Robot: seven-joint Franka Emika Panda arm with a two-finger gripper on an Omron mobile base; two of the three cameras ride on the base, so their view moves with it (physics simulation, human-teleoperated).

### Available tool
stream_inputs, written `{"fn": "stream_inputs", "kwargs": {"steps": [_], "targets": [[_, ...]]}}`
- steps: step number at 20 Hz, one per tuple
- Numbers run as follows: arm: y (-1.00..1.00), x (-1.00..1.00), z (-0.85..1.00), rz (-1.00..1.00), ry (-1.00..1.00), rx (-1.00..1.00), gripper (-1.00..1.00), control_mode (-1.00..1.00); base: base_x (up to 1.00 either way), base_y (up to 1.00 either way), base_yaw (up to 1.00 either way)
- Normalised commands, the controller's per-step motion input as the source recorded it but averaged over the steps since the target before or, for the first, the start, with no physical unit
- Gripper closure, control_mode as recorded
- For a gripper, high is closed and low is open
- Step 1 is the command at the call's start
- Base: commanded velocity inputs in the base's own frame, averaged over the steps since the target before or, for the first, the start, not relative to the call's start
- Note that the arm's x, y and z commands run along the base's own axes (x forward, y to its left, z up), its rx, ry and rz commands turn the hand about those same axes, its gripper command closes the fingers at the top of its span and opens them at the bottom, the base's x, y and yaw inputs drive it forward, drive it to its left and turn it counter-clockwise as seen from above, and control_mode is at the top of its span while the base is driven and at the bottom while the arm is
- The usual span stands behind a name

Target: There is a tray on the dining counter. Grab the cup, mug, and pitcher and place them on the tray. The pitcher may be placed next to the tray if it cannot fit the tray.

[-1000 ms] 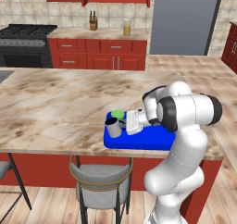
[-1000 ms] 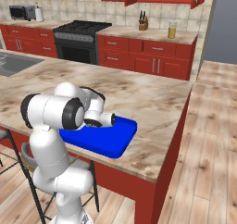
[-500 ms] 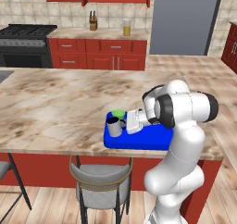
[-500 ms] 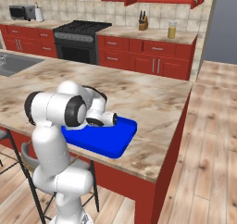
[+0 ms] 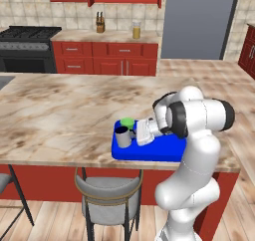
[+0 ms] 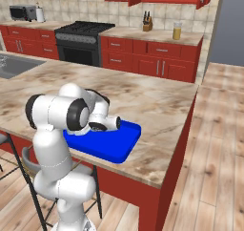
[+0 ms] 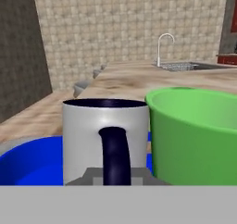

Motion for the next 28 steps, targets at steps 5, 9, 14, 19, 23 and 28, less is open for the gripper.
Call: {"fn": "stream_inputs", "kwargs": {"steps": [5, 9, 14, 19, 23, 28], "targets": [[0.0, -0.37, -0.05, 0.0, 0.0, -0.02, 1.0, -1.0, 0.0, 0.0, 0.0], [-0.01, -0.07, 0.0, 0.0, 0.0, 0.0, 1.0, -1.0, 0.0, 0.0, 0.0], [0.0, 0.0, 0.0, 0.0, 0.0, 0.0, 1.0, -1.0, 0.0, 0.0, 0.0], [0.0, 0.0, 0.0, 0.0, 0.0, 0.0, 1.0, -1.0, 0.0, 0.0, 0.0], [0.0, 0.0, 0.0, 0.0, 0.0, 0.0, -1.0, -1.0, 0.0, 0.0, 0.0], [0.0, 0.0, 0.0, 0.0, 0.0, 0.0, -1.0, -1.0, 0.0, 0.0, 0.0]]}}
